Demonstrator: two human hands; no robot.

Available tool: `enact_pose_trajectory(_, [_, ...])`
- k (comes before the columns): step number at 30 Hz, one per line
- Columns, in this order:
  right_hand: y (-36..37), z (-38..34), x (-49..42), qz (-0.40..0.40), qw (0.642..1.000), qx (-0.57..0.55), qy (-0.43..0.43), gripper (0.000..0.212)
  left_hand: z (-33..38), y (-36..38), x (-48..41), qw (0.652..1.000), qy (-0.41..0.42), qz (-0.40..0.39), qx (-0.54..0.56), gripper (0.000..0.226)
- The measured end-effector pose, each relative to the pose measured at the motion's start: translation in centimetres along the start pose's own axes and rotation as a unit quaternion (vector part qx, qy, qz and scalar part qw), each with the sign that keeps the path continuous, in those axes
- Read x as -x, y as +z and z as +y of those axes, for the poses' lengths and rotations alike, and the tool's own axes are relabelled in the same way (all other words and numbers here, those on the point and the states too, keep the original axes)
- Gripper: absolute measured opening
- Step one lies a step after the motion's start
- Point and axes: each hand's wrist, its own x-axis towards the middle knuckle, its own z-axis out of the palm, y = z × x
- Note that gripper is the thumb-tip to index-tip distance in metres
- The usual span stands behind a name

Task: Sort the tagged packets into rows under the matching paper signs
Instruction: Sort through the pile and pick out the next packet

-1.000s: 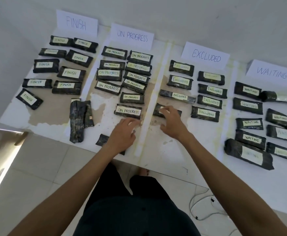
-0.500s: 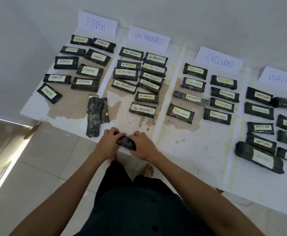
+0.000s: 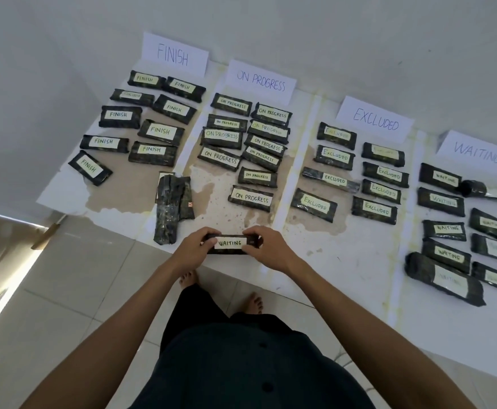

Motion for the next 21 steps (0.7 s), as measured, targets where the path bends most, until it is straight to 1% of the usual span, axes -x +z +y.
enact_pose_trajectory(2, [0.2,0.1,0.0,0.004,0.99,0.126,-0.069,0.048,0.3,0.0,-0.1,1.0,0.009,-0.003,-0.002,0.02])
enact_pose_trajectory(4, [0.4,-0.1,0.0,0.025,0.965,0.229,-0.121,0.055,0.8,0.1,-0.3,1.0,0.02,-0.011,-0.005,0.02])
enact_pose_trajectory(7, [0.2,-0.4,0.1,0.052,0.943,0.297,-0.138,0.054,1.8,0.3,-0.6,0.999,0.031,-0.023,-0.011,0.02])
enact_pose_trajectory(11, [-1.0,0.3,1.1,0.071,0.933,0.327,-0.13,0.053,3.6,1.3,-0.8,0.998,0.047,-0.024,-0.014,0.019])
enact_pose_trajectory(14, [-2.6,2.0,3.0,0.092,0.936,0.322,-0.11,0.053,5.7,3.0,-0.6,0.997,0.058,-0.038,-0.035,0.027])
enact_pose_trajectory(17, [-4.5,4.7,5.7,0.115,0.939,0.315,-0.073,0.054,8.3,5.5,-0.3,0.989,0.096,-0.069,-0.087,0.036])
enact_pose_trajectory(21, [-6.7,8.9,10.1,0.137,0.945,0.298,-0.011,0.054,11.2,9.9,-0.1,0.972,0.156,-0.107,-0.137,0.042])
